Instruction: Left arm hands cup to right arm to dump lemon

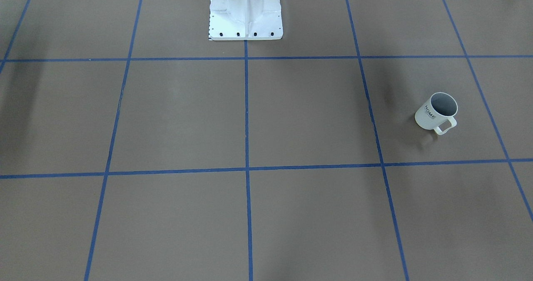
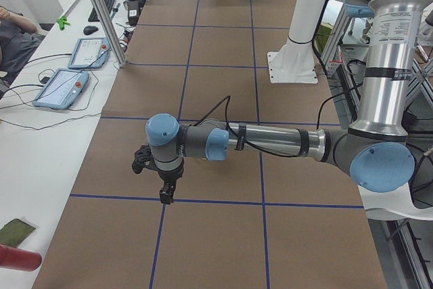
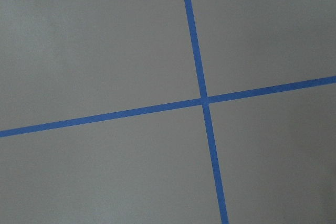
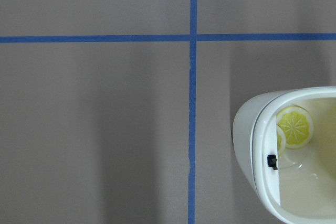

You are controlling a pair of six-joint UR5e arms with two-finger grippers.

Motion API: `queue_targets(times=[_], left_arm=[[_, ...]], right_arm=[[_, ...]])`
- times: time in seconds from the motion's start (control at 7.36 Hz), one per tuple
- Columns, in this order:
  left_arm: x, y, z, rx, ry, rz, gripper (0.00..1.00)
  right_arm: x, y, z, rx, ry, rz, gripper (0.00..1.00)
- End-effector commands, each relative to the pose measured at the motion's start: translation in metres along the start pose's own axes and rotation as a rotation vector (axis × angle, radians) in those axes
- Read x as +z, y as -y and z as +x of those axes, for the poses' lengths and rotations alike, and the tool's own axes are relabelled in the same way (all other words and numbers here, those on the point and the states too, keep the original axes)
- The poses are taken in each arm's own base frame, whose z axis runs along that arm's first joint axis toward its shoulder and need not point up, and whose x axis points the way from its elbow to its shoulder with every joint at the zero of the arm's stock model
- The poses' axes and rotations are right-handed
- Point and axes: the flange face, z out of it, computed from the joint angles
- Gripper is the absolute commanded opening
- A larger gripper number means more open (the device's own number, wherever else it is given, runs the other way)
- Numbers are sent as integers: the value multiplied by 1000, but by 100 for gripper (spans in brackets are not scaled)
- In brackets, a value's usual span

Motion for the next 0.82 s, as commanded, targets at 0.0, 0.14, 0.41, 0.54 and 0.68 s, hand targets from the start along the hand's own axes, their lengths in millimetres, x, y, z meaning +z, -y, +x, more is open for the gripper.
queue_targets(times=[0.0,0.14,0.41,0.54,0.68], left_arm=[[-1,0,1,1,0,2,100],[-1,-1,0,1,-1,3,100],[-1,-11,1,-3,-2,3,100],[0,-18,1,-3,-3,0,100],[-3,-26,4,1,-2,5,100]], right_arm=[[0,0,0,0,2,0,100],[0,0,-1,-1,2,1,100],[-2,0,-3,-4,3,4,100],[-2,-1,-2,-3,3,3,100],[-1,-1,-1,-1,2,2,100]])
